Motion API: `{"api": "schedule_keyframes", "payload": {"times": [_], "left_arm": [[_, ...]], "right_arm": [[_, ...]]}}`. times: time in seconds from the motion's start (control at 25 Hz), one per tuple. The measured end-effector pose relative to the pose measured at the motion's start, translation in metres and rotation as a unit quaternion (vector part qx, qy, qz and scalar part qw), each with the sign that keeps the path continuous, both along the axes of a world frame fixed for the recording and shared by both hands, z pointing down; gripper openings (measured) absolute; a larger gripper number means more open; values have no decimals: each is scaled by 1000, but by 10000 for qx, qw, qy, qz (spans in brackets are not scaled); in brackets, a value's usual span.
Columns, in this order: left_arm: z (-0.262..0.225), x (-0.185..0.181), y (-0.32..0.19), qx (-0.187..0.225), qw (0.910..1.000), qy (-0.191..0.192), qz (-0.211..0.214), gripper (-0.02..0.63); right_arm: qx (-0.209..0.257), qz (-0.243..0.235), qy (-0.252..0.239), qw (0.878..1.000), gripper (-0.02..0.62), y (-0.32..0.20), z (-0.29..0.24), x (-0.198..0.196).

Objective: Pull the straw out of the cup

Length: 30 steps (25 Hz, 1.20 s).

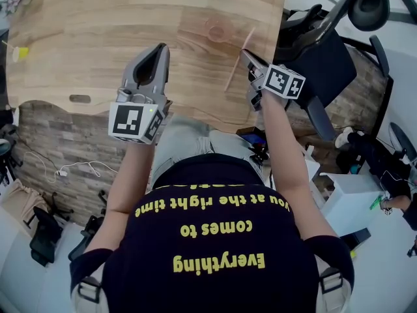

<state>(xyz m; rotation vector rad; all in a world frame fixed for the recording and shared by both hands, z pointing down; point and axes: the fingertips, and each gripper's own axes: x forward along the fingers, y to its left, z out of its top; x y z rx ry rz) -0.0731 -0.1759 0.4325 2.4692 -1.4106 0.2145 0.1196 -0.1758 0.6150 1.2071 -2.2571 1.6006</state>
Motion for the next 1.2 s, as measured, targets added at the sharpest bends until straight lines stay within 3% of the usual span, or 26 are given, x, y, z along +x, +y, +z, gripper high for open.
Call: {"api": "schedule_keyframes", "payload": {"times": [0.44, 1.2], "left_arm": [[1, -3, 2, -6, 10000, -23, -58, 0], [-4, -5, 7, 39, 9999, 3, -96, 0]], "right_arm": [[-390, 93, 58, 9992, 49, 3, 16, -1], [-97, 77, -29, 9999, 14, -2, -3, -3]]}}
